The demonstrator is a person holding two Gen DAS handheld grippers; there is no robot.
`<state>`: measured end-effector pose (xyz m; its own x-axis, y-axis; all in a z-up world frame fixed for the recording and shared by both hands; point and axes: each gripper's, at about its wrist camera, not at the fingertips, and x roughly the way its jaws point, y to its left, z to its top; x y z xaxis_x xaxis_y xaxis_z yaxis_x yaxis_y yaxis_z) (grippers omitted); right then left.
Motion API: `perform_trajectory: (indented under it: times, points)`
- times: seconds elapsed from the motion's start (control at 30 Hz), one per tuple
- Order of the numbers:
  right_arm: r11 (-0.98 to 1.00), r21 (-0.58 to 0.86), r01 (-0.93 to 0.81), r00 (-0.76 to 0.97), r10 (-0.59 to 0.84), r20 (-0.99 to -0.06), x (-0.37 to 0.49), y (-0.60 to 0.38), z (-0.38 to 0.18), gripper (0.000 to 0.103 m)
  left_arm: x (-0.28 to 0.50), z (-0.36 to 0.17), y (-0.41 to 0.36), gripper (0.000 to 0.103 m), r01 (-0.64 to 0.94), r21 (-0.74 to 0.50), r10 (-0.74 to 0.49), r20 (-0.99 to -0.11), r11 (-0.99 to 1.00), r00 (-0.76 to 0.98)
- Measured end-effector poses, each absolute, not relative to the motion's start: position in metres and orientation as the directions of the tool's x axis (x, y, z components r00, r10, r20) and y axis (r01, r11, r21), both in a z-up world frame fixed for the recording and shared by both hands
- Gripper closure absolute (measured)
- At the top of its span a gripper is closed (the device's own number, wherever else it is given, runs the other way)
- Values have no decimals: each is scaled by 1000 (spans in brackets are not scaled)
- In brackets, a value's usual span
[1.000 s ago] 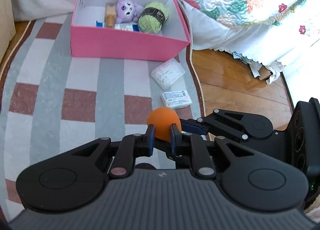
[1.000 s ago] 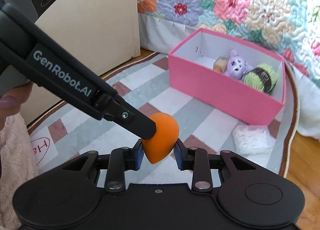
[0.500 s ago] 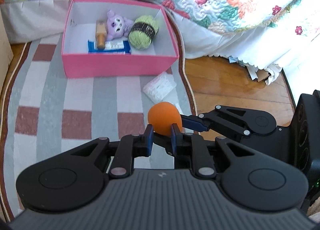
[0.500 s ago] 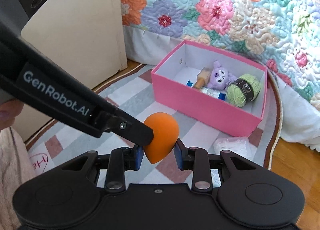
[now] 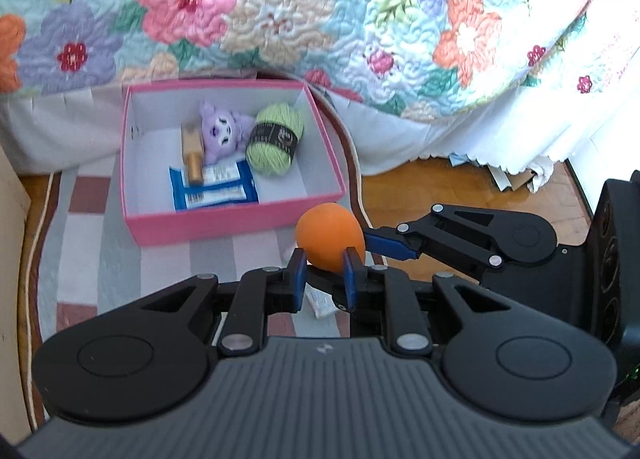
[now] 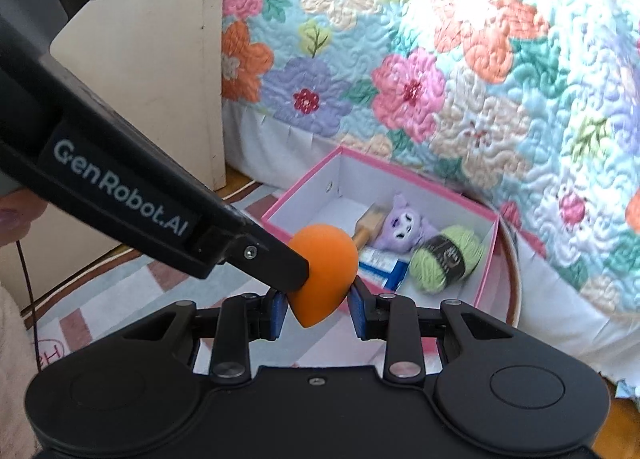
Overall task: Organize objects
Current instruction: 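Lift the orange sponge with both grippers and carry it into the pink box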
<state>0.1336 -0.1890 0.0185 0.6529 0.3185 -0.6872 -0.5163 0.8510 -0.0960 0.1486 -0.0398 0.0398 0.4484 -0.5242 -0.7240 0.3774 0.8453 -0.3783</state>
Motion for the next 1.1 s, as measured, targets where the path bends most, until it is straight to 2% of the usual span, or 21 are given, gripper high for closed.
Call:
perform_trajectory:
  times: [0.2,0.4,0.8,1.1]
  points:
    - [852,-106,-513,659,312,-684,166,-190,21,66,184,40,-41,85,365,-382,-522,-716,849,464]
    - [863,-49,-502,619,319,-718,210,-194,1,66,227,22,-44,85,322,-400,-511,-733,858,449]
    - [867,79,-492,517,364,-775,310,-206,-60,66,329,-42,-44,85,183,-479,-510,-760,858,403]
    - [894,202,-401,401,369,-838,376,-217,-129,66,378,-107,-50,85,106,-496,-496,-780,862,380]
